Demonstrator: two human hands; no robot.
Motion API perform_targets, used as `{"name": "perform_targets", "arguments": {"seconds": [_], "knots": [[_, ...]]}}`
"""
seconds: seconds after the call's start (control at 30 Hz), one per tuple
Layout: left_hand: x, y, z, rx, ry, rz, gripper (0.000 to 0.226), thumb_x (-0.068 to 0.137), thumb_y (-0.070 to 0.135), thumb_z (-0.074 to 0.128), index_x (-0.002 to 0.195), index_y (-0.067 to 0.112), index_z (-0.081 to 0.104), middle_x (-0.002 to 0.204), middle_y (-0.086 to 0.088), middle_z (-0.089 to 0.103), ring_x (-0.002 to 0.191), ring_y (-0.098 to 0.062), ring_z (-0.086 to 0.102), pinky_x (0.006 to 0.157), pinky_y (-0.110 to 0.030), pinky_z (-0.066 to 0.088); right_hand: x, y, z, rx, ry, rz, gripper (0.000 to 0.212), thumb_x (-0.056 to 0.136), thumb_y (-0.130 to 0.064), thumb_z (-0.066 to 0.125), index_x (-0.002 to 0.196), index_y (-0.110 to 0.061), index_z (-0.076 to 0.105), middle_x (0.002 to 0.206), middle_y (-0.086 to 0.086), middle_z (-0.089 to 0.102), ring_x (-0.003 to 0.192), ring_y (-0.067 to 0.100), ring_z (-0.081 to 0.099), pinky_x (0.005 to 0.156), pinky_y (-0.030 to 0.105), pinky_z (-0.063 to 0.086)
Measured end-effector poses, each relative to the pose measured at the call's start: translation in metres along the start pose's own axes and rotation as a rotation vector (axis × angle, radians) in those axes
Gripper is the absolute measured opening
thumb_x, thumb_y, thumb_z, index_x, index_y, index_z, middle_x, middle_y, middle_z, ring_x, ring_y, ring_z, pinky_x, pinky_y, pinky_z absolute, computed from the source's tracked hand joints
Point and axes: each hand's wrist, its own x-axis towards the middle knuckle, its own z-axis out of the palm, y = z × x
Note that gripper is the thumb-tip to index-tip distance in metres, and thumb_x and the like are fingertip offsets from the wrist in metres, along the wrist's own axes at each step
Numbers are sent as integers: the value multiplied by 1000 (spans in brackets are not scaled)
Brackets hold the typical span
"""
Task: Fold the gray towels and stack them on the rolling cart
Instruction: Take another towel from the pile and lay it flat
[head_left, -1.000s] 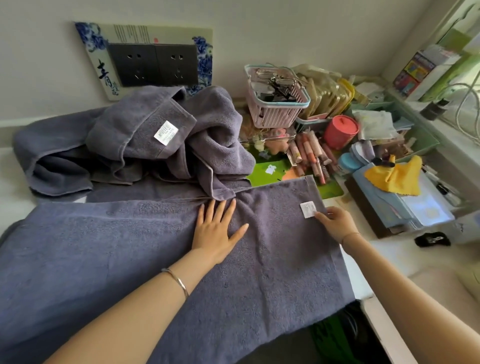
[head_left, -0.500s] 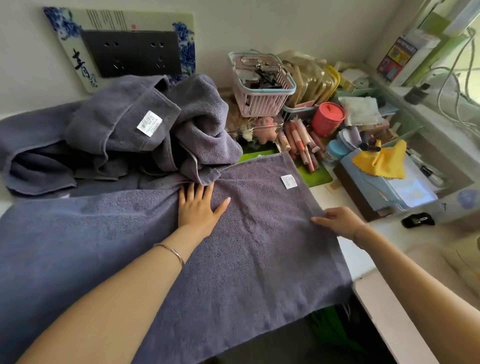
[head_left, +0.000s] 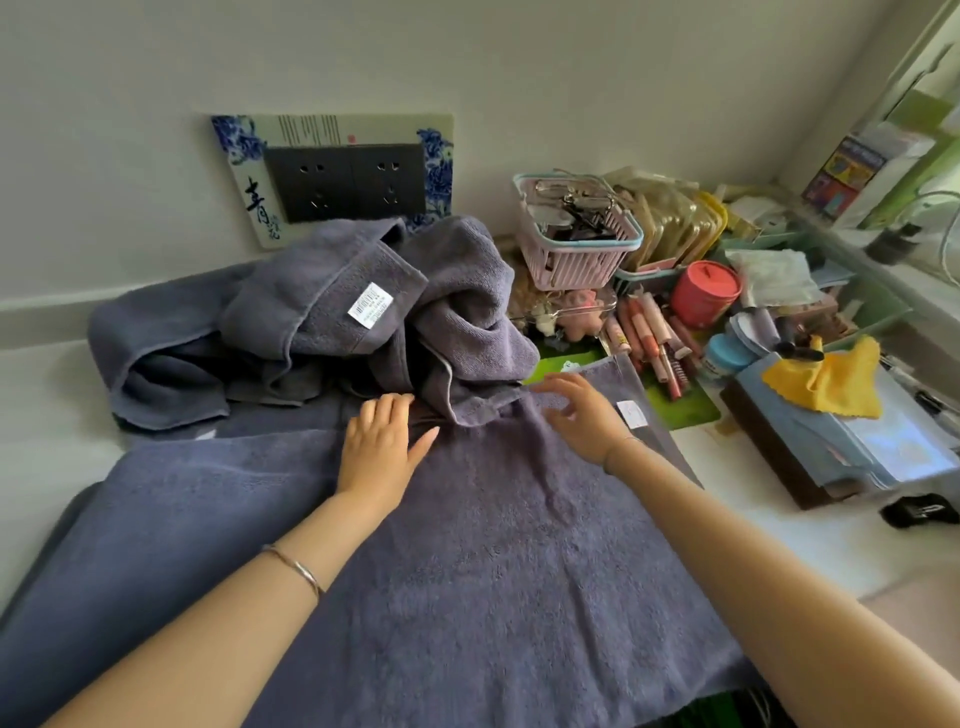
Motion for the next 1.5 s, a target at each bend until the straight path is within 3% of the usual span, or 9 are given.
{"name": "perform_targets", "arguments": {"seconds": [0.1,0.27,0.4,0.57,0.83,1.0,1.17,1.33,1.5], "knots": [[14,-6,0,37,-96,59,33,86,38,63,99,8,63,95,-11,63,94,-33,55,80,-41,41,26,-4,22,-158,-74,-4,39,91,-13,52,129,-21,54,138,1,42,113,26,53,93,37,46],[18,-11,-14,-46,-18,174,23,68,23,84,69,16,62,64,1,55,63,-23,55,61,-32,43,30,11,22,-188,69,-30,23,90,-21,59,112,-15,64,110,3,49,95,23,55,81,40,48],[5,-16,-34,-345,-21,245,18,95,39,48,84,25,49,70,11,52,66,-10,51,60,-26,38,7,11,-1,-212,258,-290,16,93,-25,52,91,-10,55,88,-3,49,70,18,51,58,28,40],[27,-13,-60,-226,352,438,30,101,44,28,92,22,46,56,7,55,52,-9,51,42,-21,34,19,-1,-16,-165,380,-341,22,95,-27,41,86,-8,46,83,8,51,71,26,48,58,36,38],[106,-52,-32,267,223,302,64,54,-4,83,110,23,71,66,-5,63,33,-24,53,30,-20,31,90,-3,31,-47,317,-30,17,89,-15,61,102,-5,65,100,13,65,87,36,62,74,43,50],[103,-42,-25,195,265,155,45,82,10,65,123,25,62,79,-8,63,53,-30,62,38,-28,39,72,-1,36,21,418,21,22,88,-14,62,109,-8,60,107,6,61,92,28,60,75,38,48],[30,-10,-14,12,347,121,54,96,34,37,147,17,31,141,-12,43,128,-29,41,107,-46,31,28,-8,46,41,601,-118,41,89,-12,59,128,-9,48,137,8,43,123,27,45,101,42,41],[-16,-7,21,104,-68,25,64,93,55,25,150,25,24,153,-5,31,139,-32,32,108,-53,17,-14,-22,78,-158,229,-105,57,93,-56,18,148,-40,15,158,-13,1,146,10,-4,118,33,-3],[-17,-17,18,80,-250,-55,77,85,71,-6,150,33,9,160,0,7,146,-28,10,117,-48,2,-15,-14,95,-396,54,-12,73,78,-74,-10,145,-44,-4,156,-13,-8,145,12,-13,117,38,-10]]}}
